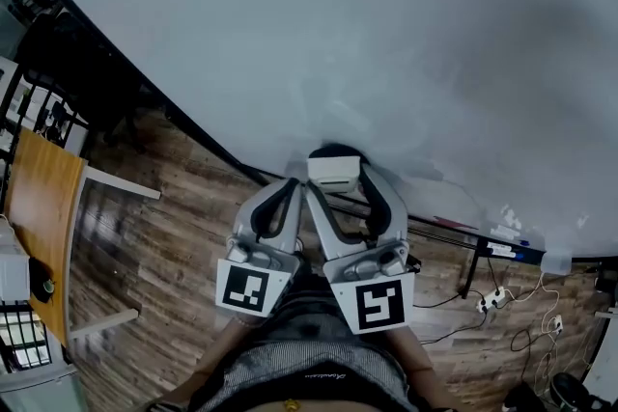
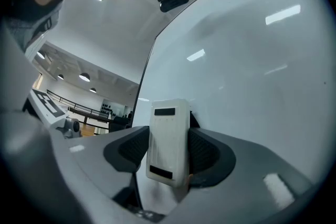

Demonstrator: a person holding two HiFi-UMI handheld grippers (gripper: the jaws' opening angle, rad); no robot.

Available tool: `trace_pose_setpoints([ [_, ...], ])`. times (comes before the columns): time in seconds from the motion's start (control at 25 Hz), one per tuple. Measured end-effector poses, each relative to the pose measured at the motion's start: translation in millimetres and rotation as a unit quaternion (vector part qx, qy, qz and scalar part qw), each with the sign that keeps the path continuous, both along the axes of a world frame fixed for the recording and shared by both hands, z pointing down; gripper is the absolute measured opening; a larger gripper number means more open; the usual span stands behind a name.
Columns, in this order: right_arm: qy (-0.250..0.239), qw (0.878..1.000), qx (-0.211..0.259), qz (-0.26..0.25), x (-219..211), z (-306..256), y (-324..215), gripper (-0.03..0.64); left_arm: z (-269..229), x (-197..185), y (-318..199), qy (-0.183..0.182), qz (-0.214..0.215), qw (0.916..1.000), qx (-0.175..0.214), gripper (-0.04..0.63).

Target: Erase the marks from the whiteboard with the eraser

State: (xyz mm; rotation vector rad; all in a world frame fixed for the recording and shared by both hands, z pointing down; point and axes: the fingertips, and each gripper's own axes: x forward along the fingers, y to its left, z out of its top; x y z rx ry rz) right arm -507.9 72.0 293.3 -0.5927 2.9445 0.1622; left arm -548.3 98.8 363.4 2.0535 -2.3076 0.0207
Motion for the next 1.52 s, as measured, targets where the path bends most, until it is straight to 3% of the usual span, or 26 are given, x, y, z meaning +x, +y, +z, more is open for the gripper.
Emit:
trace_pose_setpoints([
  [0.56, -0.004, 1.000, 0.014, 0.020, -98.0, 0.7, 36.1, 0.241, 4.5, -83.8, 49.4, 0.005, 0.028, 0.9996, 0.005, 0.003],
  [1.12, 0.011, 0.998, 0.027, -0.051, -178.1, 4.4, 70.3, 0.241, 7.4, -136.3, 93.3, 0.008, -0.027, 0.9996, 0.003, 0.003],
  [1.52, 0.023, 0.998, 0.041, -0.029, -193.6, 24.3, 78.0, 0.241, 16.2, -162.0, 116.5, 0.014, -0.048, 0.9987, -0.009, 0.003],
])
